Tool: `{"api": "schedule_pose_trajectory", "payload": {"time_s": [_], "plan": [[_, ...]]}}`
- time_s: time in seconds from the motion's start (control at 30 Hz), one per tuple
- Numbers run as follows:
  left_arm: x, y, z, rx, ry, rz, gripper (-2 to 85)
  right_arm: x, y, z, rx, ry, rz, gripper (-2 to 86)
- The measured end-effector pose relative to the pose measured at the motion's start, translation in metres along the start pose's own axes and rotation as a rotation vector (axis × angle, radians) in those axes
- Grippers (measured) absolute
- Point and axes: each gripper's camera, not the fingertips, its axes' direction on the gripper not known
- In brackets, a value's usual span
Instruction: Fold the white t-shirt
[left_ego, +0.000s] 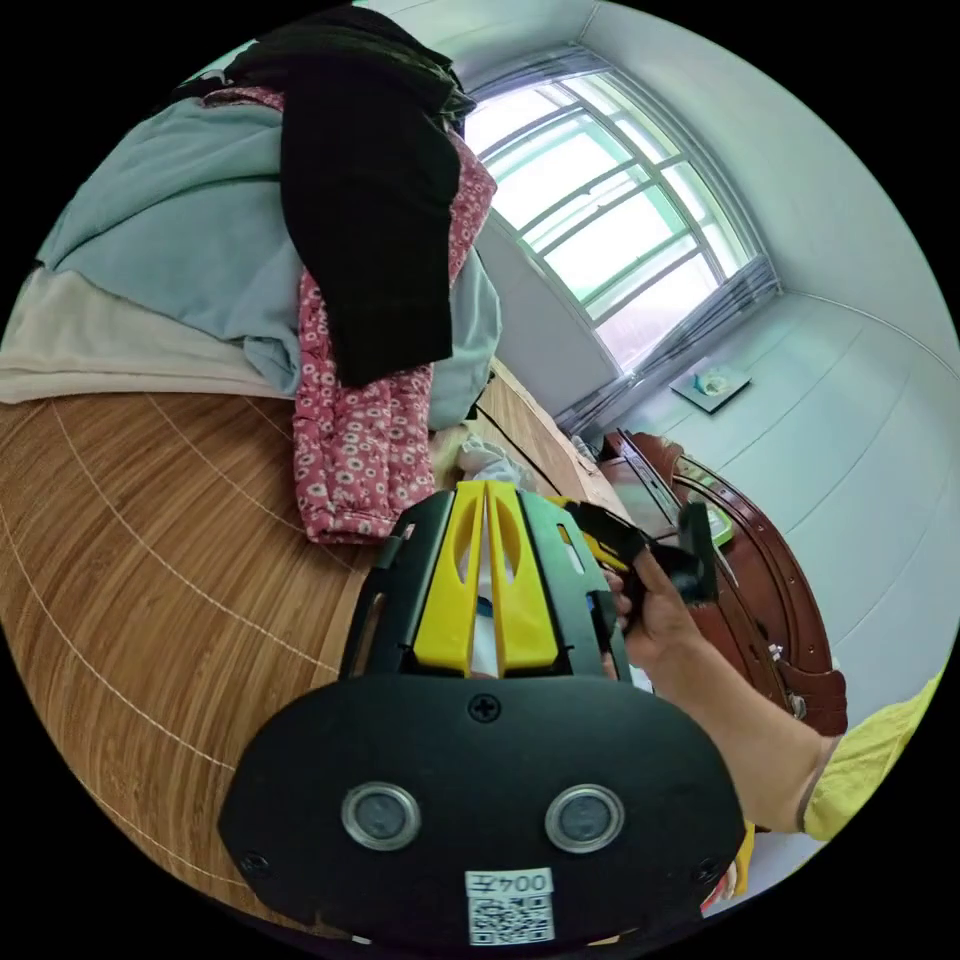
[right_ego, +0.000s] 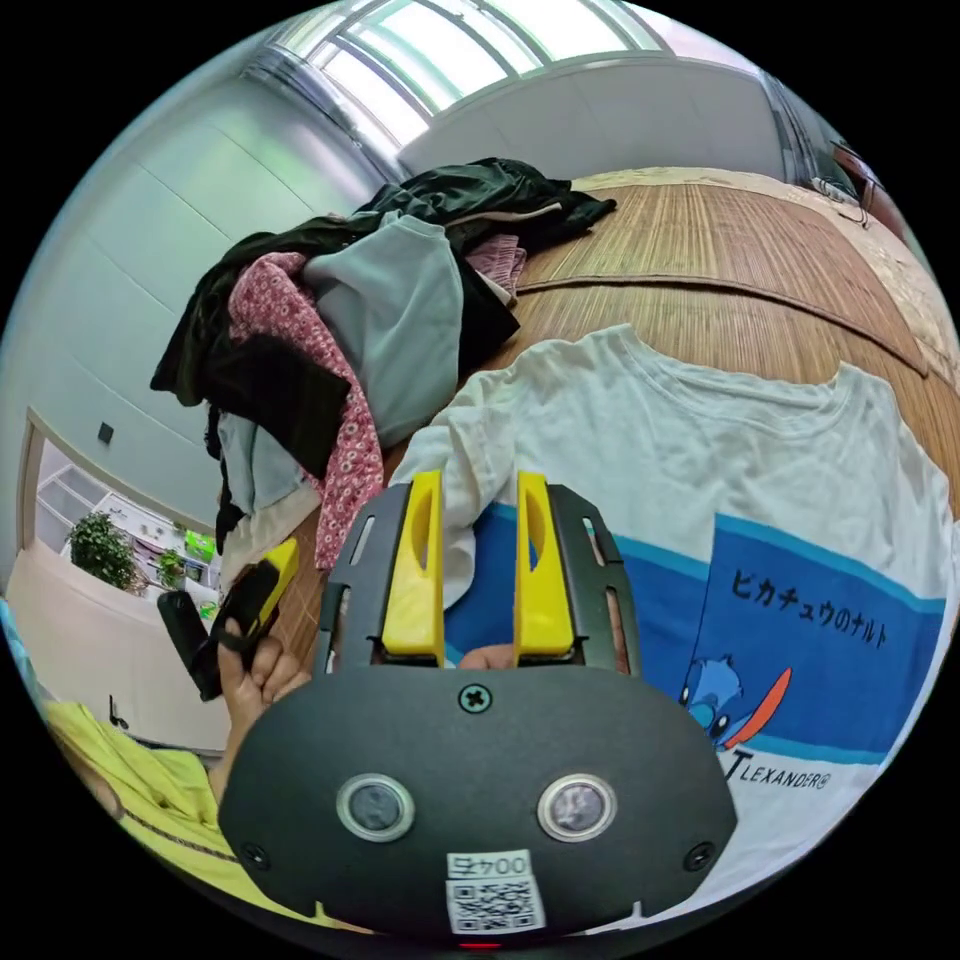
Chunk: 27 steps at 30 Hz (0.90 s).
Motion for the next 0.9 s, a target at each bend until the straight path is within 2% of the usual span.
{"api": "schedule_pose_trajectory", "payload": {"time_s": [0.17, 0.27, 0.4, 0.53, 0.7, 0.77, 0.9], "plan": [[-0.016, 0.003, 0.005, -0.010, 0.058, -0.073, 0.2, 0.012, 0.045, 0.001, -0.082, -0.067, 0.005, 12.5], [-0.024, 0.005, 0.004, -0.004, 0.084, -0.118, 0.2, 0.022, 0.057, 0.005, -0.085, -0.152, 0.041, 12.4], [-0.031, 0.007, 0.002, 0.016, 0.095, -0.153, 0.2, 0.022, 0.065, 0.011, -0.098, -0.128, 0.001, 12.2], [-0.032, 0.011, 0.006, 0.020, 0.120, -0.172, 0.2, 0.039, 0.064, 0.015, -0.059, -0.173, 0.075, 11.0], [-0.014, 0.014, 0.021, -0.024, 0.132, -0.106, 0.2, 0.051, 0.054, 0.023, -0.049, -0.215, 0.131, 6.7], [-0.006, 0.014, 0.025, -0.040, 0.128, -0.068, 0.2, 0.049, 0.048, 0.024, -0.065, -0.182, 0.114, 1.1], [0.015, 0.016, 0.041, -0.093, 0.136, 0.017, 0.2, 0.041, 0.039, 0.006, -0.038, -0.182, 0.087, -0.2]]}}
